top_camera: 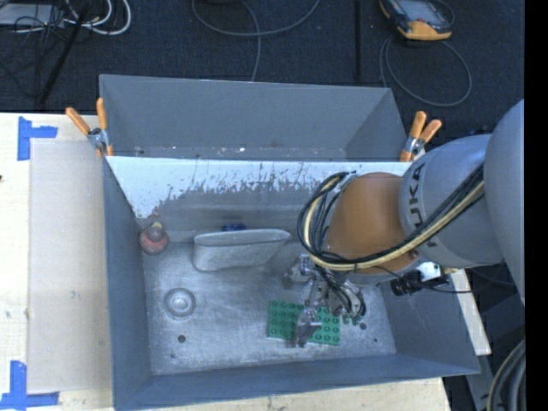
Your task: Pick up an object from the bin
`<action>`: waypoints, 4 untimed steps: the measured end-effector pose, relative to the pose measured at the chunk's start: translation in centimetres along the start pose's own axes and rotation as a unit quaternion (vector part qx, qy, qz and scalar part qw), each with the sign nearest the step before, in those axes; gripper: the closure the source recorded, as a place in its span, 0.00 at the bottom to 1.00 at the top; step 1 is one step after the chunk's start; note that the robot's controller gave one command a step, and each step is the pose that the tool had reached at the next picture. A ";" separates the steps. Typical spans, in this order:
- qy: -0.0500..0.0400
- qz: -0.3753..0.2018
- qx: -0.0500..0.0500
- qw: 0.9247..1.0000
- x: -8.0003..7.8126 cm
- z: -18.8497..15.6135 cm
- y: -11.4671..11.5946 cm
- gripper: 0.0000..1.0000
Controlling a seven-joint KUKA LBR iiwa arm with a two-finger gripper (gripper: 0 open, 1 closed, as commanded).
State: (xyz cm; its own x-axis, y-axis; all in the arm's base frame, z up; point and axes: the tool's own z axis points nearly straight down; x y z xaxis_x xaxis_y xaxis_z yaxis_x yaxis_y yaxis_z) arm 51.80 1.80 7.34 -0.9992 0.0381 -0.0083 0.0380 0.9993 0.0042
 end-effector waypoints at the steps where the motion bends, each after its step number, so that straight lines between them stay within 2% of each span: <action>1: 0.004 0.023 0.002 1.000 1.3 -2.7 -0.5 0.00; 2: 0.006 0.054 0.002 0.999 1.7 -2.6 -1.4 0.00; 3: 0.002 0.082 0.002 0.997 2.5 0.2 -1.5 0.00; 4: 0.003 0.082 0.002 0.997 2.4 0.1 -1.5 0.00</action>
Offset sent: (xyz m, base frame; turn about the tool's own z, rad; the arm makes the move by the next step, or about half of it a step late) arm -0.0138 -0.0055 0.0266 0.0491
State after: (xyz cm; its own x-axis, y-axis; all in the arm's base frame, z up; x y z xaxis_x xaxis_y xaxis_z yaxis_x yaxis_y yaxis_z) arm 49.34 0.36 7.17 -0.9796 0.2009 -0.0022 0.2009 0.9796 0.0015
